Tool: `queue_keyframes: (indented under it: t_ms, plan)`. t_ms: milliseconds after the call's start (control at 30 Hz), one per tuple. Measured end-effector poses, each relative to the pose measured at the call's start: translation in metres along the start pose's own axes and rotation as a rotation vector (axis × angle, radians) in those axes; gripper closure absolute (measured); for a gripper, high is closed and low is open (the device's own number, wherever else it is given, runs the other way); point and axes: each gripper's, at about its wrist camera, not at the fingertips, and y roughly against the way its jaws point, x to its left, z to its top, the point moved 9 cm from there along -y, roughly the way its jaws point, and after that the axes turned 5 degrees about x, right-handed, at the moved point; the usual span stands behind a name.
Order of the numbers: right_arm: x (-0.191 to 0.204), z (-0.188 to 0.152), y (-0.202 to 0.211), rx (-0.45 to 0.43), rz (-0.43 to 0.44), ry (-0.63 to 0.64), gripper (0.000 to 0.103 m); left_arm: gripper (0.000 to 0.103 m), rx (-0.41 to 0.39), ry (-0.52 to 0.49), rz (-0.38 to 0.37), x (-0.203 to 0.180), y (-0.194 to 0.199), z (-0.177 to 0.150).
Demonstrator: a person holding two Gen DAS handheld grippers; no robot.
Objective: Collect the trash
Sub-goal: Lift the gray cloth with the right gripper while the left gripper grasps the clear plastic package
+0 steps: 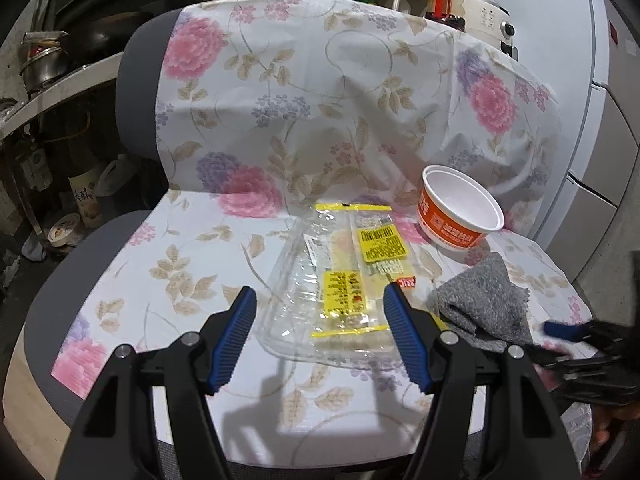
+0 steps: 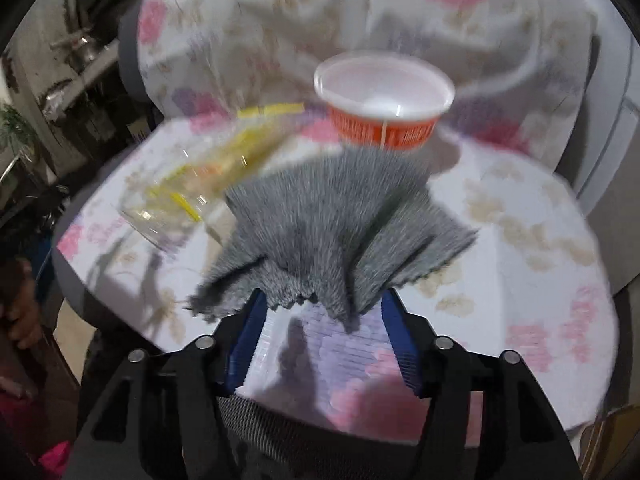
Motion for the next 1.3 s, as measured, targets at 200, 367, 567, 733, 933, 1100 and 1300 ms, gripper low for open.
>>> queue_keyframes:
  t_ms: [200, 367, 567, 733, 933, 1100, 1300]
  plan:
    - [-0.003, 0.027, 0.023, -0.102, -0.022, 0.017, 0.018, 0.039, -0.013, 0.012, 0.016, 0.008, -0.001, 0.006]
    - [0.016, 0.046, -0.016, -0.072, 0.000, 0.044, 0.015, 0.039, -0.001, 0.022, 0.035, 0.020, -0.006, 0.003]
    - [0.031, 0.044, -0.064, 0.032, -0.007, 0.078, 0.014, 0.039, 0.000, 0.036, 0.025, 0.033, -0.007, 0.001]
    - [0.036, 0.029, -0.076, 0.089, 0.003, 0.122, 0.015, 0.038, 0.010, -0.001, -0.001, 0.025, -0.010, -0.001]
    - [0.012, 0.025, -0.063, 0.053, -0.012, 0.060, 0.083, 0.025, 0.055, -0.049, -0.054, -0.002, -0.022, -0.004]
    - [-0.019, 0.036, -0.030, -0.063, -0.041, -0.033, 0.086, 0.018, 0.077, -0.139, -0.090, -0.049, -0.032, -0.002]
    - [-0.034, 0.042, -0.003, -0.136, -0.042, -0.078, 0.086, 0.016, 0.106, -0.262, -0.047, -0.096, -0.057, 0.001]
